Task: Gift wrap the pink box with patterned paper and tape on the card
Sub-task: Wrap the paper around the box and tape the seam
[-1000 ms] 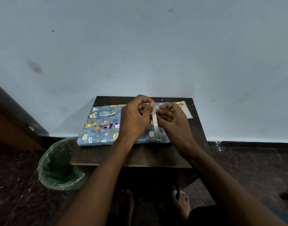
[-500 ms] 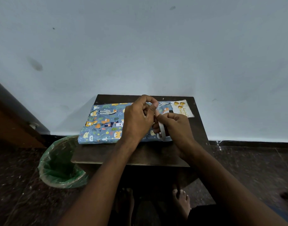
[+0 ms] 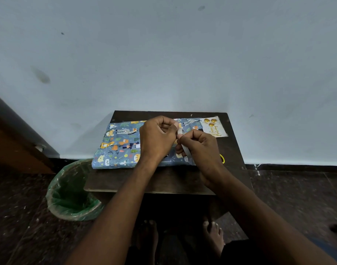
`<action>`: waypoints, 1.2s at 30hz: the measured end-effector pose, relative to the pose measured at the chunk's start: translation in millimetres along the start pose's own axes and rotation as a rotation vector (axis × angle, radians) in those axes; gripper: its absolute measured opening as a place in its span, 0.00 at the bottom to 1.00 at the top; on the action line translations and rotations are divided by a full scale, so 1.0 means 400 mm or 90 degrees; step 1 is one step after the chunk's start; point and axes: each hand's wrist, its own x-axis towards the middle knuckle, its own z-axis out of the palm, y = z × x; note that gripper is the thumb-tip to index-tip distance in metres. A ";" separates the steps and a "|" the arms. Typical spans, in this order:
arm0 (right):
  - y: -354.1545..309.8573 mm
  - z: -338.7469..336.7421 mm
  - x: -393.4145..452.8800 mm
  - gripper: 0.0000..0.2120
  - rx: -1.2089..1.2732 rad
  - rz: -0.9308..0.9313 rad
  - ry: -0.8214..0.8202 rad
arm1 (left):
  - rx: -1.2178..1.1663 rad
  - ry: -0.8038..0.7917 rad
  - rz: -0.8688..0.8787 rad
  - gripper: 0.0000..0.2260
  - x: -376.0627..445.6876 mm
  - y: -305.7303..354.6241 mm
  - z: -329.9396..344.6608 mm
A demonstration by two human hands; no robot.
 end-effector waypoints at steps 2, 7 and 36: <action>-0.002 -0.002 0.003 0.11 -0.001 0.001 -0.005 | 0.027 0.002 0.007 0.02 -0.002 0.000 0.001; -0.002 -0.008 0.011 0.11 0.014 0.018 -0.008 | 0.067 -0.012 0.021 0.03 -0.001 -0.003 -0.001; 0.017 -0.018 0.023 0.13 -0.108 -0.201 0.081 | -0.401 -0.180 -0.312 0.11 -0.029 0.040 0.012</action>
